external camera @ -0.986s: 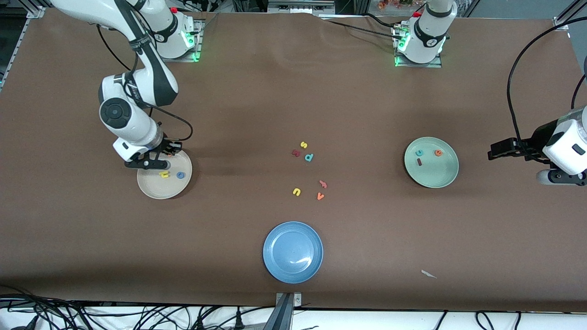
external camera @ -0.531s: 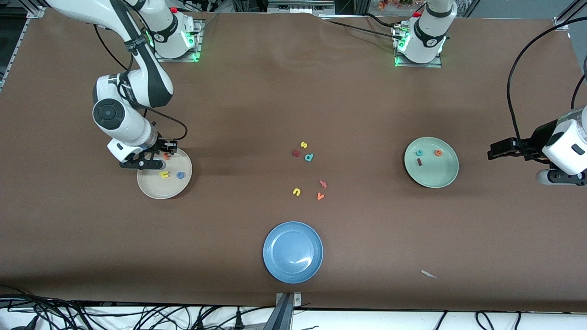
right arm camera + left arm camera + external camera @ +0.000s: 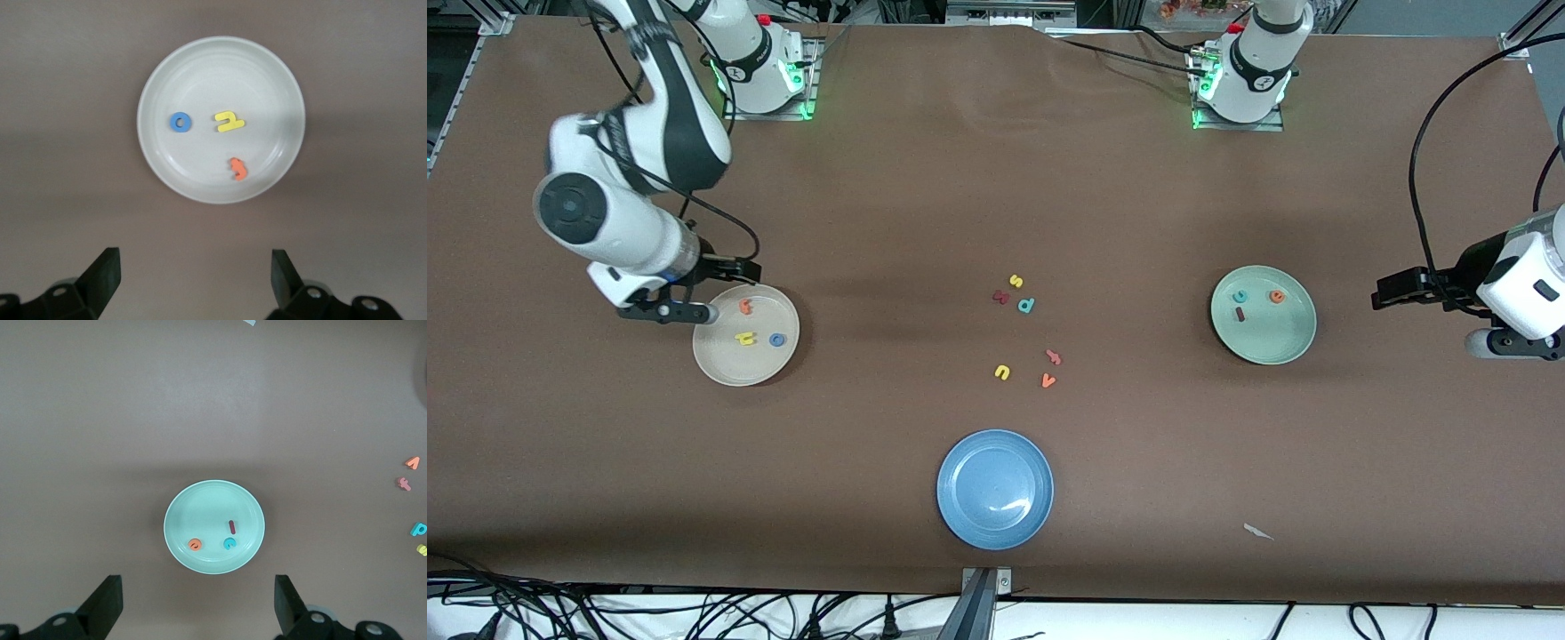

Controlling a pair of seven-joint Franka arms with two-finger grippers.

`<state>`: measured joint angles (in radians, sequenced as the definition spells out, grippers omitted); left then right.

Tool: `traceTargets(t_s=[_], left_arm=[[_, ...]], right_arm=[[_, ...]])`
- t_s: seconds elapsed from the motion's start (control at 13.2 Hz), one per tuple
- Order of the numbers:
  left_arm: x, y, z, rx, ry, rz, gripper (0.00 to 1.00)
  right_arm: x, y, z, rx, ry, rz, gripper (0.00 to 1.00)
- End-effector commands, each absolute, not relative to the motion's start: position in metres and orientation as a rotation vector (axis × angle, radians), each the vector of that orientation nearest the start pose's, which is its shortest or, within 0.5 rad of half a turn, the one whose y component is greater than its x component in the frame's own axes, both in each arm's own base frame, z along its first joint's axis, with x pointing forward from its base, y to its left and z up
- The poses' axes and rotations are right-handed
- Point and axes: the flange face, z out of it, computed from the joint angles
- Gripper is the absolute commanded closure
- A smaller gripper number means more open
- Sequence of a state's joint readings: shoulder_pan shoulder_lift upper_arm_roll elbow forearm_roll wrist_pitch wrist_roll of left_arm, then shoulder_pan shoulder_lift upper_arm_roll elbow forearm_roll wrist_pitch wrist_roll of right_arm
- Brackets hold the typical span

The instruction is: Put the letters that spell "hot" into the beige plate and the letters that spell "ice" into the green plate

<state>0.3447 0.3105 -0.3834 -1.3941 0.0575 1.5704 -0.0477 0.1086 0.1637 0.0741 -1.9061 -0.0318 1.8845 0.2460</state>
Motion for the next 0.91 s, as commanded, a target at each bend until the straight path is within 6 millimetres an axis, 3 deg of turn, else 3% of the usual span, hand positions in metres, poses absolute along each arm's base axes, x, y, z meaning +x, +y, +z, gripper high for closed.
traceTargets(t_s=[0.0, 0.15, 0.3, 0.38, 0.53, 0.61, 0.68, 0.83], left_arm=[[0.632, 0.017, 0.534, -3.188, 0.010, 0.190, 0.00], [0.632, 0.016, 0.534, -3.189, 0.013, 0.190, 0.00], [0.632, 0.016, 0.534, -3.189, 0.013, 0.190, 0.00], [0.632, 0.016, 0.534, -3.189, 0.013, 0.190, 0.00], [0.632, 0.016, 0.534, -3.189, 0.013, 0.190, 0.00], [0.632, 0.017, 0.533, -3.189, 0.012, 0.192, 0.00], [0.632, 0.017, 0.533, -3.189, 0.012, 0.192, 0.00], [0.632, 0.017, 0.533, -3.189, 0.012, 0.192, 0.00]], right_arm=[[0.582, 0.105, 0.451, -3.158, 0.053, 0.290, 0.00], [0.586, 0.105, 0.491, -3.136, 0.064, 0.280, 0.00], [0.576, 0.102, 0.529, -3.133, 0.068, 0.254, 0.00], [0.574, 0.092, 0.543, -3.132, 0.094, 0.233, 0.00], [0.575, 0.061, 0.555, -3.124, 0.045, 0.252, 0.00], [0.576, 0.055, 0.553, -3.125, 0.007, 0.259, 0.00], [0.577, 0.054, 0.551, -3.124, 0.006, 0.266, 0.00], [0.579, 0.054, 0.567, -3.122, 0.008, 0.242, 0.00]])
